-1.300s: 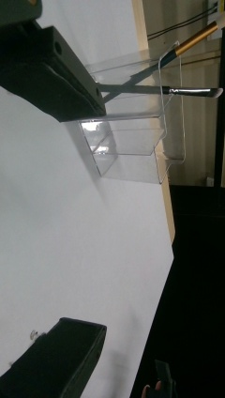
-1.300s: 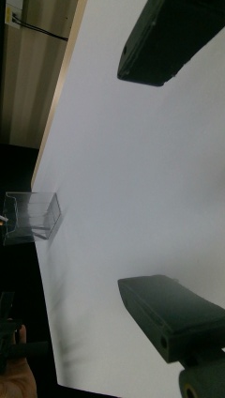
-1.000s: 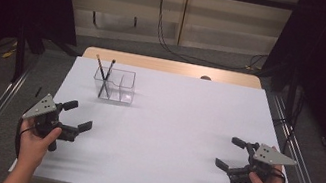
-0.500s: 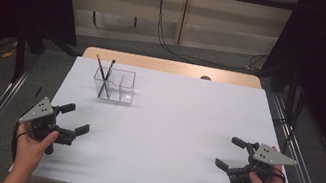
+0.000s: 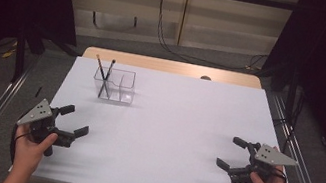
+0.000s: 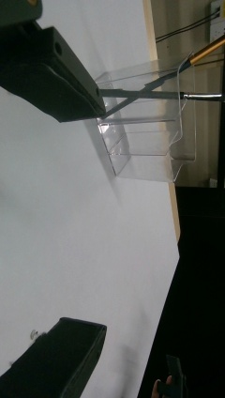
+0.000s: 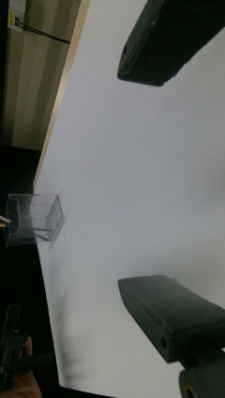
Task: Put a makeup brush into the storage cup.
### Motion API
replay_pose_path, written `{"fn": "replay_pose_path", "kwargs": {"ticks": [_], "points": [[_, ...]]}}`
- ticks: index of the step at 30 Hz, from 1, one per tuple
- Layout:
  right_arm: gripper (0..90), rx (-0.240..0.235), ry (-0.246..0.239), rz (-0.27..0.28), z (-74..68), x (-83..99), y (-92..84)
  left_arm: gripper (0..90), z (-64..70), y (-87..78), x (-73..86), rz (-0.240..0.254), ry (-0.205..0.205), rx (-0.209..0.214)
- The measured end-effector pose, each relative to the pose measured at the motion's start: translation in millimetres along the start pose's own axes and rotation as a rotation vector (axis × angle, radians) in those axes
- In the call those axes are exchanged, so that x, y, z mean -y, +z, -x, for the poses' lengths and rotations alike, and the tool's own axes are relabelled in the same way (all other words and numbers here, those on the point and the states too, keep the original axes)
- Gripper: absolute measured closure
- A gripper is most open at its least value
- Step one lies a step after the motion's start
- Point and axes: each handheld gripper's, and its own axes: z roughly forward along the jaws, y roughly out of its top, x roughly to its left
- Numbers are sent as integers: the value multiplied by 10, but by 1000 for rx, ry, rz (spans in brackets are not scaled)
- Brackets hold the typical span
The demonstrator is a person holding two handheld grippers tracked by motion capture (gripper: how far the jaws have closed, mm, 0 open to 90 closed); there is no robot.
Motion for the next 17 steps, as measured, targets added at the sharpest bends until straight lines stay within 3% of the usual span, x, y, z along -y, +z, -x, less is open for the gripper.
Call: {"fn": "replay_pose_path", "kwargs": {"ticks": [17], "points": [[16, 14, 0, -1, 5, 22, -38, 5, 11, -12, -17, 6, 10, 1]]}}
